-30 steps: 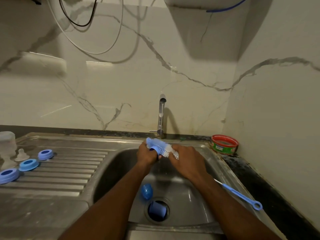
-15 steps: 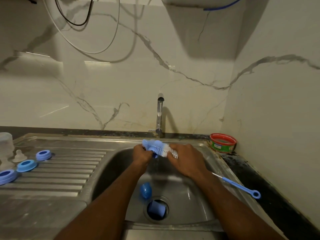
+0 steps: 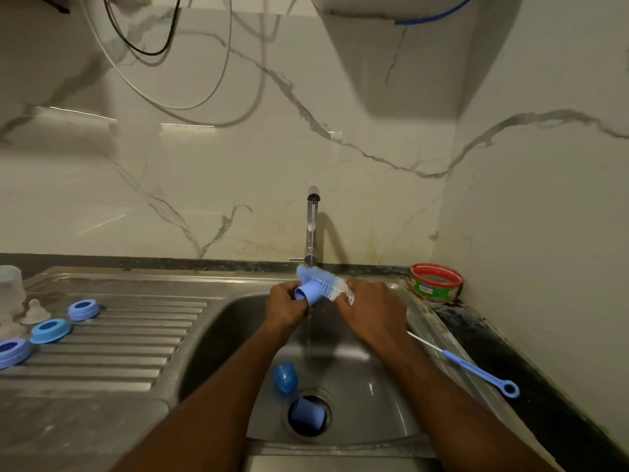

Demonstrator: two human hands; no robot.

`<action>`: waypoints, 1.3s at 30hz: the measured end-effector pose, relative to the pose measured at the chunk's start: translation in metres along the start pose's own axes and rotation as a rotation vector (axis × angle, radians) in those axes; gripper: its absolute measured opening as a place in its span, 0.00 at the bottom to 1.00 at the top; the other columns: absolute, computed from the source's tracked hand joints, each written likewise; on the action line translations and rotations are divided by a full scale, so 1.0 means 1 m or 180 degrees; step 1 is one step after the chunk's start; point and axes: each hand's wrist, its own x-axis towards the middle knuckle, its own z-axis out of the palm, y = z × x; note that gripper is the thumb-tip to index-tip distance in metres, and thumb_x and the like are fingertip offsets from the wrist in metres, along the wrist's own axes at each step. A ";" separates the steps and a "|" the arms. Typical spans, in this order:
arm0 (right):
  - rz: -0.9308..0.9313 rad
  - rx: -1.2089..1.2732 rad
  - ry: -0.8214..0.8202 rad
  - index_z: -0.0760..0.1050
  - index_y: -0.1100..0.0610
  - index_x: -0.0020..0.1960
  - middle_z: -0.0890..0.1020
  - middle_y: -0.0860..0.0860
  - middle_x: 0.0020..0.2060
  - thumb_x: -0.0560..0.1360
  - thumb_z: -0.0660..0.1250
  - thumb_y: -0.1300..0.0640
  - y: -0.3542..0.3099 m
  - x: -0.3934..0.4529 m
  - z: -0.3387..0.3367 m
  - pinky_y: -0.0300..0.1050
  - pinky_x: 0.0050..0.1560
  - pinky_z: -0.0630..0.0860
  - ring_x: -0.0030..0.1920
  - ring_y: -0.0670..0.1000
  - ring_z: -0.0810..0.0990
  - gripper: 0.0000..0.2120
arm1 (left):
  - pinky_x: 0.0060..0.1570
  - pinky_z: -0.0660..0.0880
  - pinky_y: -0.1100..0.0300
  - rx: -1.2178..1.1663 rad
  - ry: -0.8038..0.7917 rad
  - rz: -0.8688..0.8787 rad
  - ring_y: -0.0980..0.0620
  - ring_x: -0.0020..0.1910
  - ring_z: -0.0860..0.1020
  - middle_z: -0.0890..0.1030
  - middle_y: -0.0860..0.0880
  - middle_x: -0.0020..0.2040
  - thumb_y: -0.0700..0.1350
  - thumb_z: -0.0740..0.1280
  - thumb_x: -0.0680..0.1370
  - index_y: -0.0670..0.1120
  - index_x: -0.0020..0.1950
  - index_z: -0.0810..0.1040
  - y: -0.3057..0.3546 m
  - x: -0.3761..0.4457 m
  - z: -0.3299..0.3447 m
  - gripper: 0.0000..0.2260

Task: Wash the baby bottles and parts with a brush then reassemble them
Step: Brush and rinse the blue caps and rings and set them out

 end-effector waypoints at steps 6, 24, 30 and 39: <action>0.0320 -0.0007 0.0244 0.79 0.53 0.64 0.83 0.53 0.57 0.81 0.58 0.42 0.003 0.003 -0.001 0.46 0.52 0.75 0.56 0.56 0.81 0.20 | 0.46 0.81 0.58 -0.0594 -0.0064 0.0114 0.50 0.49 0.83 0.84 0.45 0.51 0.34 0.73 0.77 0.43 0.60 0.80 0.008 -0.003 0.004 0.13; 0.0262 0.0663 0.0029 0.79 0.60 0.65 0.83 0.59 0.59 0.84 0.59 0.50 -0.001 0.012 -0.003 0.43 0.49 0.69 0.57 0.57 0.81 0.18 | 0.44 0.81 0.60 -0.0876 -0.0757 0.0040 0.46 0.47 0.85 0.86 0.40 0.49 0.35 0.73 0.77 0.38 0.58 0.83 0.022 -0.016 0.008 0.10; 0.0074 0.0666 -0.0159 0.79 0.60 0.61 0.83 0.58 0.56 0.84 0.59 0.50 -0.009 0.005 0.004 0.42 0.46 0.69 0.52 0.56 0.81 0.17 | 0.43 0.80 0.63 -0.0502 -0.0577 -0.0005 0.48 0.48 0.85 0.85 0.40 0.49 0.43 0.74 0.77 0.38 0.57 0.82 0.017 -0.016 -0.008 0.12; 0.0403 0.0203 0.0164 0.77 0.54 0.63 0.83 0.54 0.55 0.84 0.59 0.46 -0.001 0.006 -0.003 0.43 0.43 0.69 0.52 0.54 0.82 0.16 | 0.32 0.77 0.60 -0.0887 0.0036 -0.0947 0.48 0.37 0.79 0.81 0.37 0.50 0.42 0.65 0.83 0.43 0.62 0.78 0.014 -0.004 0.013 0.08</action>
